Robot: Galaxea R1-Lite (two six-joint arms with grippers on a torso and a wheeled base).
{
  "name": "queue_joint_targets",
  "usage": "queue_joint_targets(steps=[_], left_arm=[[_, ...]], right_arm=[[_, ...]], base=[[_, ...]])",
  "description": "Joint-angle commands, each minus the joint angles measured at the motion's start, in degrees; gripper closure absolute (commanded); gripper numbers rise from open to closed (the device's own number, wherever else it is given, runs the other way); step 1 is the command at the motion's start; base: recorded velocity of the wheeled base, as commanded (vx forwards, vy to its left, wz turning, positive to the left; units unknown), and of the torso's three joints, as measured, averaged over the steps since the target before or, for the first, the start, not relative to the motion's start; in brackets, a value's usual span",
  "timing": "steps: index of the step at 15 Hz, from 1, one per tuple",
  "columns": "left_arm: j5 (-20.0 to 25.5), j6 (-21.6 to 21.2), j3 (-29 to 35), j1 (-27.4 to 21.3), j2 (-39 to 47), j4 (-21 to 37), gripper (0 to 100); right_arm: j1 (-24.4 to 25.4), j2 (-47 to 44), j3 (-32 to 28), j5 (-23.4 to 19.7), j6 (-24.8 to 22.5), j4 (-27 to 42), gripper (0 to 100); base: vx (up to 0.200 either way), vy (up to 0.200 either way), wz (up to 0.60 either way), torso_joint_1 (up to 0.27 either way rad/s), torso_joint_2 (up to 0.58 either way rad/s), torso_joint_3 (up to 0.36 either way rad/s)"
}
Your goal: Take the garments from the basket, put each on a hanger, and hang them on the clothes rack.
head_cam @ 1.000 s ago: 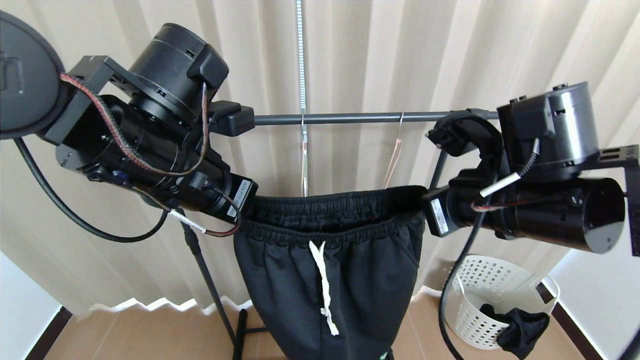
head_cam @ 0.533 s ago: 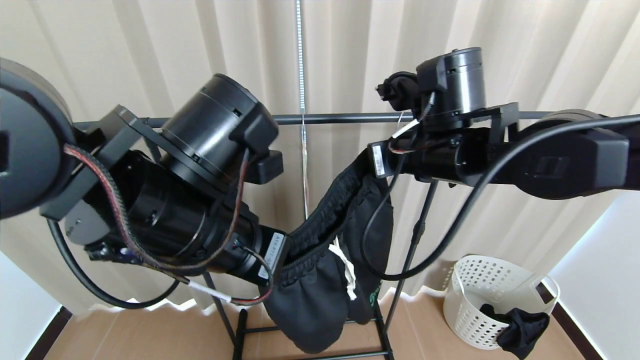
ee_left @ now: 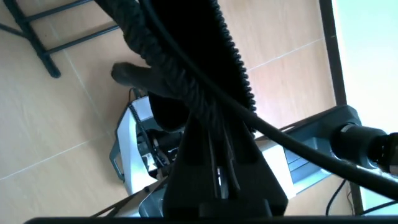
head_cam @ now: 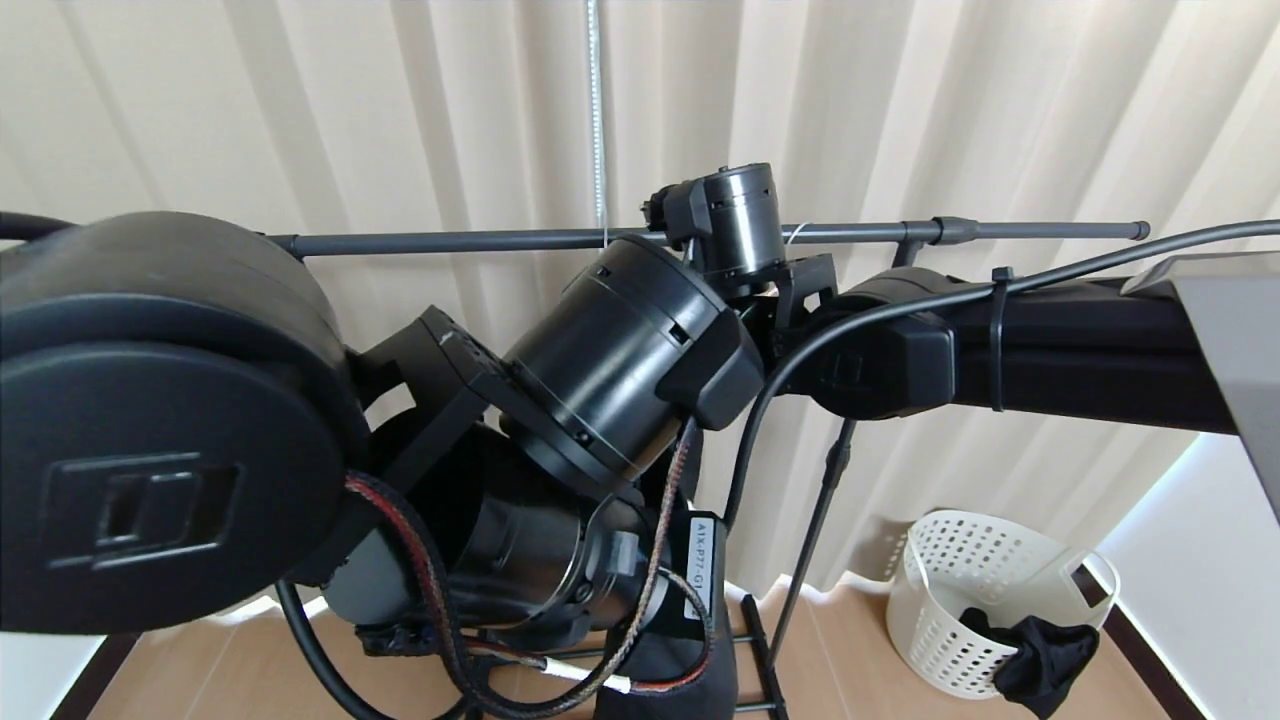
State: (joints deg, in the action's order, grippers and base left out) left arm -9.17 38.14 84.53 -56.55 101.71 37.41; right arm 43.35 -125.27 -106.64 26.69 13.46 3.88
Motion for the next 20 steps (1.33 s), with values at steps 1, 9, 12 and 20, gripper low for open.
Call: queue_joint_targets(steps=[1,9,12,20], left_arm=[[-0.06,-0.09,-0.24,1.01,0.77,-0.24,100],[-2.96,-9.49,-6.04,13.49,-4.32,-0.50,100],[-2.96,-13.89,-5.87,17.97,-2.83,-4.54,100],[-2.61,-19.51,12.33,21.84,7.01,-8.58,100]], right_arm=[[0.24,-1.29,-0.06,0.03,0.52,0.17,100],[-5.64,11.72,14.27,-0.41,2.10,-0.10,100],[-5.82,19.19,21.83,-0.76,2.10,-0.01,100],[-2.57,36.94,45.91,1.26,-4.58,0.52,100]], base=[[0.000,0.000,0.00,0.000,0.00,0.000],[0.000,0.000,0.00,0.000,0.00,0.000],[0.000,0.000,0.00,0.000,0.00,0.000],[0.000,0.000,0.00,0.000,0.00,0.000]])
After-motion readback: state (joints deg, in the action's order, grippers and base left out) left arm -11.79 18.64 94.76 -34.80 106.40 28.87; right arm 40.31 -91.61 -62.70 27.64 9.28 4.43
